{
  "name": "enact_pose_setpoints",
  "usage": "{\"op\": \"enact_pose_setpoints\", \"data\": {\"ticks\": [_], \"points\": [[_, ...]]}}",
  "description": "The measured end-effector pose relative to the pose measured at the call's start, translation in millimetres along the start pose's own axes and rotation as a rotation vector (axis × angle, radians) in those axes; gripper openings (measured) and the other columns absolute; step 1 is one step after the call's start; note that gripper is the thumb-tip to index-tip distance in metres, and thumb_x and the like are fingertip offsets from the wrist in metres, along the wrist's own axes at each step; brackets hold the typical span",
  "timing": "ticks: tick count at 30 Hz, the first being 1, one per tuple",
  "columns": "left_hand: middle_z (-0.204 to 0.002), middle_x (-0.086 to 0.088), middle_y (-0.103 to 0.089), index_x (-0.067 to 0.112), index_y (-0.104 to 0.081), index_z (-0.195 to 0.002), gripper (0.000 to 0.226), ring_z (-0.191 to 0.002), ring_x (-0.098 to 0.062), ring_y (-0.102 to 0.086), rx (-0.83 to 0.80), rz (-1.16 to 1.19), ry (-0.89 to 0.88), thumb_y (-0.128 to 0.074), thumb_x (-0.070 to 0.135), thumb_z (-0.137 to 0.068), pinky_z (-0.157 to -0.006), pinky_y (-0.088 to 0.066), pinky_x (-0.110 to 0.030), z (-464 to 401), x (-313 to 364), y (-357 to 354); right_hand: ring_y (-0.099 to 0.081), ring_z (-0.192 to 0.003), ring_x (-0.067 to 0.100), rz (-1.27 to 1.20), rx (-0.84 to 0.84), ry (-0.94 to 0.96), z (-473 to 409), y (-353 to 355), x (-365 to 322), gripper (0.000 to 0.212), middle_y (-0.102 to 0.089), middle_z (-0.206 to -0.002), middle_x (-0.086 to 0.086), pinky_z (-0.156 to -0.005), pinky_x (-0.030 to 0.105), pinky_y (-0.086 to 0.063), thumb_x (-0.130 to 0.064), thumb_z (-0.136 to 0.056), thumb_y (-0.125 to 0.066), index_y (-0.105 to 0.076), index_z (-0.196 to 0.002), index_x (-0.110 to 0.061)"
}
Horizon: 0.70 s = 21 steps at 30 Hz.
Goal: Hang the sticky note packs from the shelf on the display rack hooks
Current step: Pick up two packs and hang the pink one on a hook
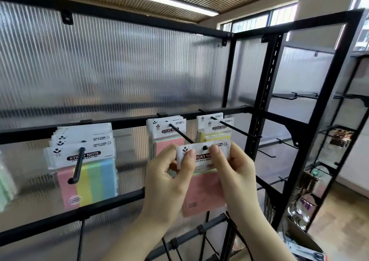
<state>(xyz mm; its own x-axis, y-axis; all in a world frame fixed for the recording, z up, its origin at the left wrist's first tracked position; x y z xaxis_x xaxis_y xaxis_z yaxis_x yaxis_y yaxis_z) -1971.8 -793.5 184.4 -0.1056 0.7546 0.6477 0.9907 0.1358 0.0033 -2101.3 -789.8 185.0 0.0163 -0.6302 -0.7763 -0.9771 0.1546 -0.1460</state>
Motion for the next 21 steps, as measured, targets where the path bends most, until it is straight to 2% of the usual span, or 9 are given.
{"op": "enact_pose_setpoints", "data": {"ticks": [2, 4, 7, 9, 12, 14, 17, 19, 21], "points": [[-0.052, 0.015, -0.041, 0.034, -0.055, -0.062, 0.026, -0.050, 0.000, -0.037, 0.003, 0.005, 0.019, -0.053, 0.040, -0.088, -0.051, -0.029, -0.008, -1, -2, -1, -0.052, -0.068, 0.016, -0.002, -0.009, -0.030, -3, -1, 3, 0.040, -0.059, -0.072, 0.023, -0.061, 0.030, -0.042, -0.033, -0.085, -0.062, -0.056, -0.082, 0.007], [-0.052, 0.013, -0.039, 0.032, -0.043, -0.059, 0.034, -0.048, -0.001, -0.035, 0.026, -0.021, 0.043, -0.057, 0.039, -0.090, -0.049, -0.028, -0.009, -1, -7, 1, -0.051, -0.068, 0.014, 0.031, -0.028, -0.055, -6, -4, 8, 0.039, -0.059, -0.069, 0.016, -0.063, 0.029, -0.040, -0.031, -0.088, -0.065, -0.055, -0.078, 0.005], [-0.068, 0.013, -0.047, 0.025, -0.047, -0.077, 0.020, -0.059, -0.004, -0.046, 0.117, -0.113, 0.034, -0.062, 0.031, -0.089, -0.057, -0.037, -0.010, -2, -20, 6, -0.056, -0.063, -0.001, 0.135, -0.025, -0.048, -12, -11, 17, 0.011, -0.064, -0.072, -0.015, -0.061, 0.012, -0.042, -0.014, -0.090, -0.065, -0.057, -0.082, -0.012], [-0.090, 0.004, -0.051, 0.017, -0.051, -0.097, 0.019, -0.078, -0.012, -0.052, 0.206, -0.171, 0.069, -0.064, 0.025, -0.085, -0.070, -0.042, -0.011, -4, -29, 9, -0.064, -0.080, 0.005, 0.187, 0.019, -0.063, -16, -16, 24, 0.022, -0.066, -0.092, -0.011, -0.071, 0.016, -0.049, -0.007, -0.088, -0.065, -0.053, -0.100, -0.021], [-0.098, -0.003, -0.049, 0.012, -0.049, -0.105, 0.029, -0.090, -0.009, -0.050, 0.255, -0.239, 0.065, -0.068, 0.013, -0.084, -0.081, -0.038, -0.008, -13, -41, 13, -0.059, -0.092, 0.006, 0.277, 0.063, -0.039, -23, -25, 30, 0.042, -0.057, -0.101, -0.015, -0.077, 0.015, -0.048, -0.002, -0.085, -0.064, -0.044, -0.102, -0.035], [-0.098, -0.003, -0.049, 0.012, -0.049, -0.105, 0.028, -0.090, -0.008, -0.049, 0.265, -0.258, 0.104, -0.068, 0.010, -0.084, -0.081, -0.036, -0.006, -18, -48, 14, -0.053, -0.096, 0.002, 0.354, 0.062, -0.037, -31, -31, 36, 0.044, -0.051, -0.101, -0.016, -0.079, 0.014, -0.045, -0.004, -0.083, -0.067, -0.041, -0.105, -0.032], [-0.098, -0.002, -0.049, 0.012, -0.049, -0.104, 0.027, -0.089, -0.011, -0.049, 0.276, -0.296, 0.184, -0.067, 0.016, -0.085, -0.076, -0.035, -0.003, -26, -62, 17, -0.052, -0.101, 0.014, 0.368, 0.034, -0.099, -42, -39, 46, 0.042, -0.052, -0.107, -0.001, -0.086, 0.024, -0.046, -0.006, -0.083, -0.066, -0.040, -0.112, -0.024], [-0.096, 0.002, -0.049, 0.014, -0.048, -0.102, 0.025, -0.087, -0.010, -0.049, 0.282, -0.313, 0.217, -0.066, 0.020, -0.086, -0.072, -0.035, -0.002, -29, -70, 19, -0.052, -0.098, 0.013, 0.389, 0.031, -0.109, -47, -44, 52, 0.038, -0.051, -0.105, 0.000, -0.079, 0.017, -0.043, -0.006, -0.084, -0.063, -0.039, -0.108, -0.025], [-0.093, 0.004, -0.050, 0.016, -0.048, -0.098, 0.020, -0.084, -0.010, -0.050, 0.291, -0.307, 0.259, -0.064, 0.025, -0.088, -0.067, -0.037, -0.005, -31, -76, 21, -0.051, -0.086, -0.001, 0.420, 0.040, -0.103, -48, -48, 57, 0.035, -0.051, -0.095, -0.007, -0.066, 0.006, -0.039, -0.007, -0.085, -0.059, -0.039, -0.095, -0.033]]}}
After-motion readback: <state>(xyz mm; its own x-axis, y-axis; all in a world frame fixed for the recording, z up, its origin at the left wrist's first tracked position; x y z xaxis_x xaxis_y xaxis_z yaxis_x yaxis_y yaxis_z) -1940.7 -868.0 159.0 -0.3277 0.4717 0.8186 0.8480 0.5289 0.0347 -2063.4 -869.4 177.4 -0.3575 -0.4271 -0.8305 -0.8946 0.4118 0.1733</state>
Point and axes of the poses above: each hand's wrist, its own z-axis away from the middle knuckle, its own y-axis out of the back of the hand, x = y × z, the point moved 2 cm from there along -z, towards the middle knuckle
